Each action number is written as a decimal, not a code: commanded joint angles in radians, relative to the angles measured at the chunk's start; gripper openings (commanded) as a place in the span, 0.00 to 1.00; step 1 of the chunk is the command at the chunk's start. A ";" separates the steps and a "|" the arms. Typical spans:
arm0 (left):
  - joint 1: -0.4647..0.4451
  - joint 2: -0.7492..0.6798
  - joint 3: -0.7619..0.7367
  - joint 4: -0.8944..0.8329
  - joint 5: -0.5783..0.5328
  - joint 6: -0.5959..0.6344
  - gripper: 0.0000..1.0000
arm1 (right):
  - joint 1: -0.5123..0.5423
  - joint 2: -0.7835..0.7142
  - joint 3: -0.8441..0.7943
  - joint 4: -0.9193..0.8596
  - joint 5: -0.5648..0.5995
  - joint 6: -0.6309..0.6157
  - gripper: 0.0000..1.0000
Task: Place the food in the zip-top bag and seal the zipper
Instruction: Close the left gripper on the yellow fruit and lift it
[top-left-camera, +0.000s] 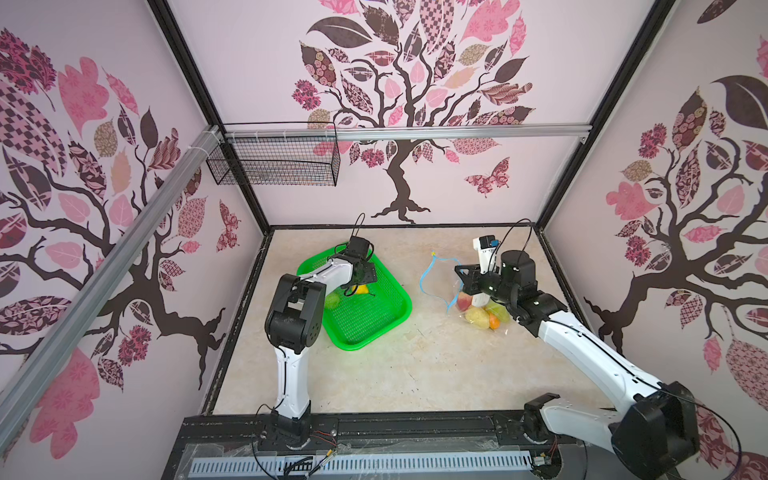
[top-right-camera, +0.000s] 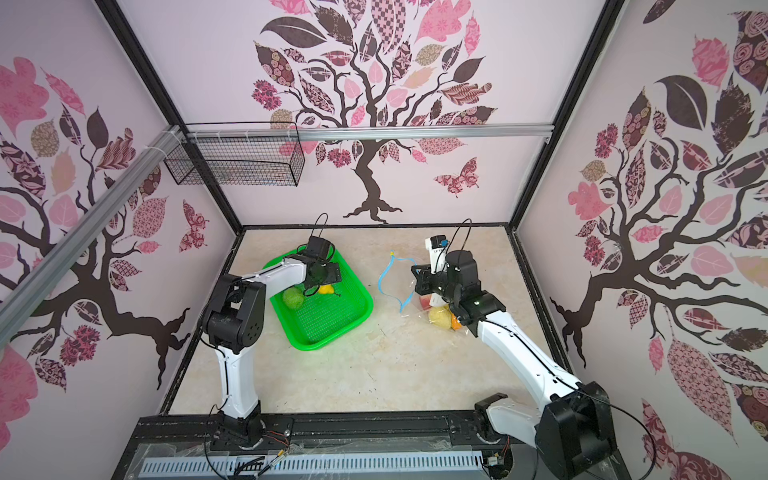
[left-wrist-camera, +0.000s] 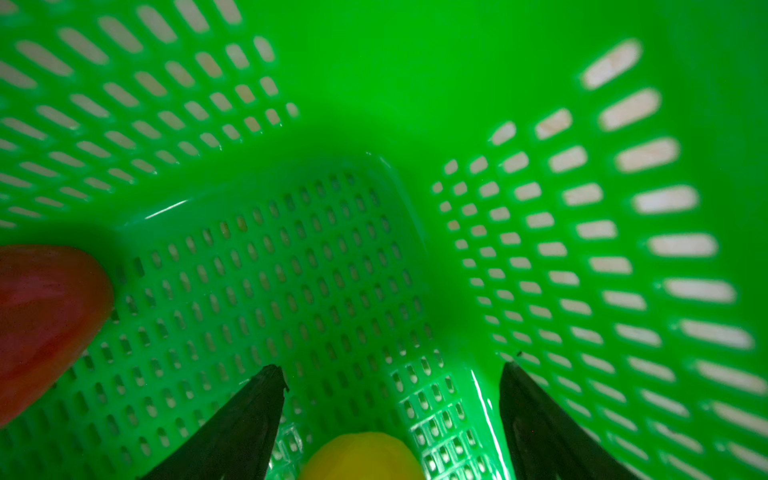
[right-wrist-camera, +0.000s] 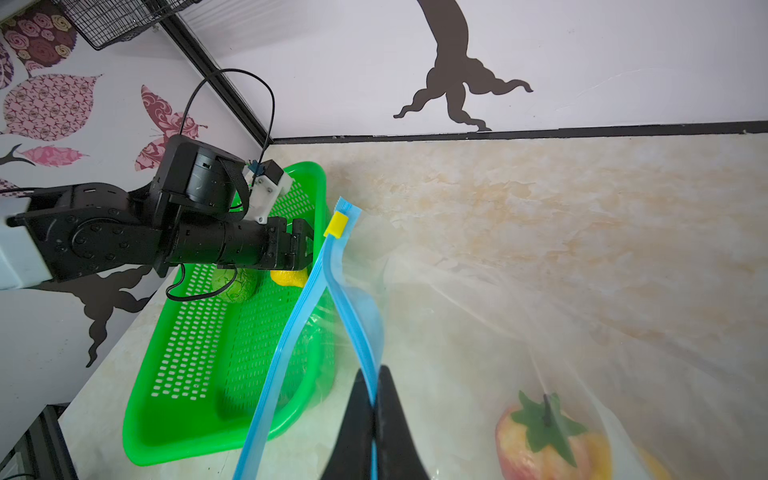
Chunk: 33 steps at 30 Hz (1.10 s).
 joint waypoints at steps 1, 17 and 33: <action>-0.004 -0.031 -0.054 -0.013 0.008 -0.014 0.84 | -0.002 0.019 0.025 0.002 0.008 -0.008 0.00; -0.011 -0.049 -0.094 -0.013 -0.001 0.004 0.73 | -0.002 0.008 0.023 -0.004 0.008 -0.006 0.00; -0.028 -0.238 -0.081 -0.036 0.015 0.077 0.49 | -0.002 0.009 0.020 -0.002 0.009 -0.006 0.00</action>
